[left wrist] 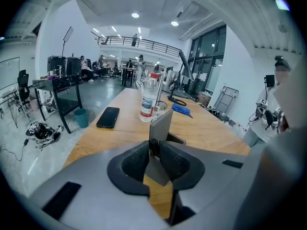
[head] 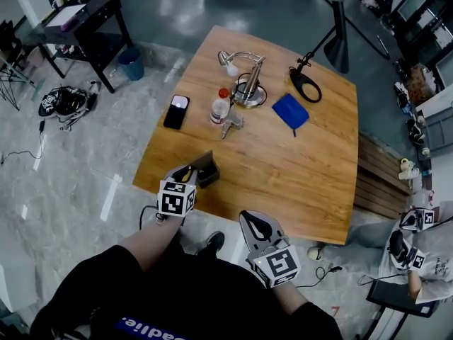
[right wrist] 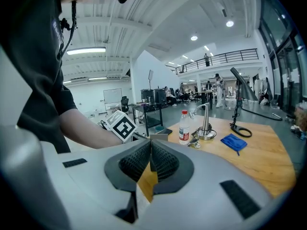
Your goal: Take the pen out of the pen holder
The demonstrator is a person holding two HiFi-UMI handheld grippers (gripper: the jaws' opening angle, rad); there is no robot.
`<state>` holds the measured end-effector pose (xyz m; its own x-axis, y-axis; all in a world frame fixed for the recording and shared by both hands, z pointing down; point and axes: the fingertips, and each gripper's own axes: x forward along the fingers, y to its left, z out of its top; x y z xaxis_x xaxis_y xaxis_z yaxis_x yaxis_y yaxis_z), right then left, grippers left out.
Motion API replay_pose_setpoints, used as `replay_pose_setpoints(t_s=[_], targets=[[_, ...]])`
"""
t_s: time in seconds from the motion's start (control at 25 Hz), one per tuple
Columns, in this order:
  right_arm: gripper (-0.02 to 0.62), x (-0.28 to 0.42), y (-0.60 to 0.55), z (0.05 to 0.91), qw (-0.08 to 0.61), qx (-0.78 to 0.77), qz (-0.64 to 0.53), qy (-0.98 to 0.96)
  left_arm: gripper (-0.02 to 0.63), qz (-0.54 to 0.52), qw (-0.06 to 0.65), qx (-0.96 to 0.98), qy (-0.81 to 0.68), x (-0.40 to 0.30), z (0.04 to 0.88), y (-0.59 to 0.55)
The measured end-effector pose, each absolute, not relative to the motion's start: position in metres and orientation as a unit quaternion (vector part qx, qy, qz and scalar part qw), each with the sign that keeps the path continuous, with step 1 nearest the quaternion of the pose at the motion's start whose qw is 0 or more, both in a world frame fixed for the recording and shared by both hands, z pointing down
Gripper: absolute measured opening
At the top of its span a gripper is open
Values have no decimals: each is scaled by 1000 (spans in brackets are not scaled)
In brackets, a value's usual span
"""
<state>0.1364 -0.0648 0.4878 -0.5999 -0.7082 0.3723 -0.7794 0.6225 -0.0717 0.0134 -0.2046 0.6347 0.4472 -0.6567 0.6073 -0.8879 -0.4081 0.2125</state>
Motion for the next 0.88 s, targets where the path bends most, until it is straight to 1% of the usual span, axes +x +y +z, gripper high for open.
replay_pose_setpoints(t_s=[0.44,0.56,0.76,0.88], targets=[[6,128,-62,478,136,415,119,-892,64,199,244,822,-474,6,600,-192],[6,124,-60,475,131,401,103,-901,64,191,228,827,-476,1,579,-184],[6,114,-51,471,116,387,116,-907,64,173,206,836,-478,-5,537,-157],[6,106,-43,465,115,385,106,-909,64,159,179,857,-455,-3,503,-130]])
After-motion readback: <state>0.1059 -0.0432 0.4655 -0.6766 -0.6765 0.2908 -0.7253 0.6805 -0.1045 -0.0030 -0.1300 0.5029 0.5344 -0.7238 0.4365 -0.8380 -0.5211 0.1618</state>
